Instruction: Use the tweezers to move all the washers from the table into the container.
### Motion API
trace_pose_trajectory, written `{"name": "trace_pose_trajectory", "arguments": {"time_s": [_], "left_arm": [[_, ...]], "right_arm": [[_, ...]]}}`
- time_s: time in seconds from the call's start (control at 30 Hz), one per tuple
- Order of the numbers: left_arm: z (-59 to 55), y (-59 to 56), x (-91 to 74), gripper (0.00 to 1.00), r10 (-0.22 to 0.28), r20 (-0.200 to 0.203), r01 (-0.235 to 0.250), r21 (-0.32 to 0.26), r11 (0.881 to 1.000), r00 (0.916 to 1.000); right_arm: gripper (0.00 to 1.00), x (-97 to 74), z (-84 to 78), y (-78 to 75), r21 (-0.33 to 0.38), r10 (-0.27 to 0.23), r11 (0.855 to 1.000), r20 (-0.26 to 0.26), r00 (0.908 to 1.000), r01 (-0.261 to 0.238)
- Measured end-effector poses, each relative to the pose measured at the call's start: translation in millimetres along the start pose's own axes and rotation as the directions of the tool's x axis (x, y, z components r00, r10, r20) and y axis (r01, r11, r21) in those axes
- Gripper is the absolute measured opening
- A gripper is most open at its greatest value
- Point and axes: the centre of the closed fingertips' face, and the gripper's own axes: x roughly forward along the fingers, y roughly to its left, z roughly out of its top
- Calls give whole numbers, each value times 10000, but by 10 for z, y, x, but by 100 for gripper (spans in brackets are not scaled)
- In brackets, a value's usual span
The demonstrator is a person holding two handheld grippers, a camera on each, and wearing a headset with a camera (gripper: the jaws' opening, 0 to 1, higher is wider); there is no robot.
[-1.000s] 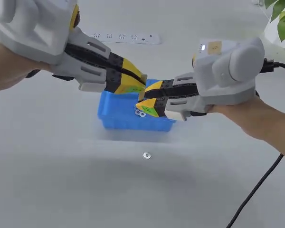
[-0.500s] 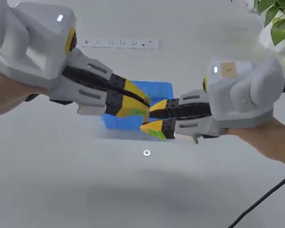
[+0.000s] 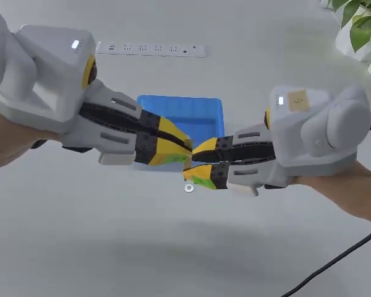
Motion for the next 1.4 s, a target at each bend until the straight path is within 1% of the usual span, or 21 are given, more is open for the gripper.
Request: {"name": "trace_pose_trajectory", "arguments": {"time_s": [0.17, 0.33, 0.7, 0.93, 1.13, 1.27, 1.4], "left_arm": [[-50, 12, 44, 6, 65, 63, -64, -93, 9999, 10000], [-104, 37, 114, 6, -26, 90, 28, -229, 9997, 10000], [-151, 138, 249, 6, -58, 205, 62, -190, 9998, 9998], [-187, 155, 315, 6, -129, 279, 137, -315, 9994, 9995], [-201, 168, 315, 6, -134, 345, 148, -424, 9990, 9993], [-212, 179, 299, 6, -112, 392, 131, -483, 9987, 9992], [-244, 164, 309, 6, -120, 279, 135, -528, 9985, 9995]], "right_arm": [[15, 9, -75, -6, 188, 0, 9998, -26, 10000, 0], [15, 14, -155, -19, 425, -23, 9991, -43, 10000, 25], [15, -3, -269, -134, 921, -381, 9950, -3, 9993, 379], [14, 59, -336, -128, 1142, -308, 9930, -31, 9995, 309], [14, 101, -363, -136, 1296, -295, 9911, -5, 9996, 293], [14, 139, -398, -158, 1271, -373, 9912, -85, 9993, 381], [14, 180, -437, -164, 1309, -395, 9905, -155, 9991, 412]]}}
